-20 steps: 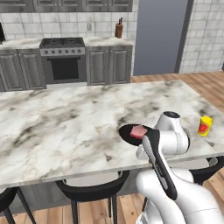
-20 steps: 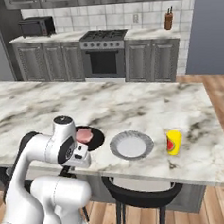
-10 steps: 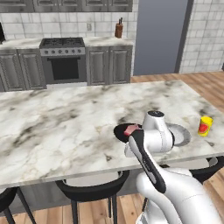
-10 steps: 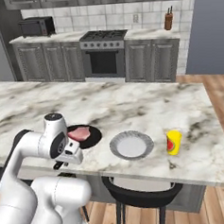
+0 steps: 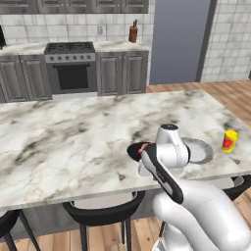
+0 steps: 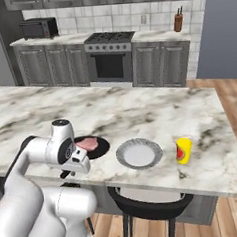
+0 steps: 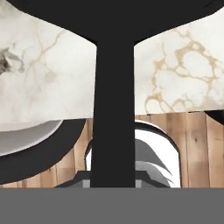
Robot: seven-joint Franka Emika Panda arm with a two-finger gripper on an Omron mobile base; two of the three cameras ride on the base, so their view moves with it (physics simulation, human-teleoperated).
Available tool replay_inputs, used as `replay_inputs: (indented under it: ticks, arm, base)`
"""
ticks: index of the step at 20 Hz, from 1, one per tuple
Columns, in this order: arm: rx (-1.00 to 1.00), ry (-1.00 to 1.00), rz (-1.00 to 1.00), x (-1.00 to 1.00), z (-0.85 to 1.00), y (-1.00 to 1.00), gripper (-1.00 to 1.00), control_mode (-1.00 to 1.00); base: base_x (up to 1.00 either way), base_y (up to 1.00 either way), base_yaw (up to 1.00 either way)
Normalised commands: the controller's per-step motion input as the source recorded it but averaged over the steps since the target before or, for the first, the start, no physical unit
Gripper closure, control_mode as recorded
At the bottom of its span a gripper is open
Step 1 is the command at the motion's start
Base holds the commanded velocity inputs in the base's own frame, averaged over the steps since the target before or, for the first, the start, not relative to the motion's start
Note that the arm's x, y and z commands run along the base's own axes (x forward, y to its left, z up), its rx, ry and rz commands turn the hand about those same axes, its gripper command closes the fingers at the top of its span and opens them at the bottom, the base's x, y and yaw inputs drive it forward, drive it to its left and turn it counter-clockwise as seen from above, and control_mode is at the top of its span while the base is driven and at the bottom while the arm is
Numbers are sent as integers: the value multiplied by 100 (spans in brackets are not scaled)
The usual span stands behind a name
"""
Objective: Pick up the pan with the steak in it and place it on the dining table. Then place the steak on the plate.
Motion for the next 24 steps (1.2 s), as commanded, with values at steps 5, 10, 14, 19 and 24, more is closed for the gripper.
replay_inputs:
  ticks: [5, 10, 14, 19, 24]
  arm:
    - [0, 5, 0, 41, -49, -14, 100, -100]
    - [0, 6, 2, 49, -54, -13, 100, -100]
    - [0, 7, 2, 50, -72, -8, 100, -100]
    - [0, 4, 0, 15, -34, -6, 100, -100]
    - [0, 0, 0, 0, 0, 0, -100, -100]
  base:
    - [0, 0, 0]
    - [0, 0, 0]
    - [0, 0, 0]
    - [0, 0, 0]
    - [0, 0, 0]
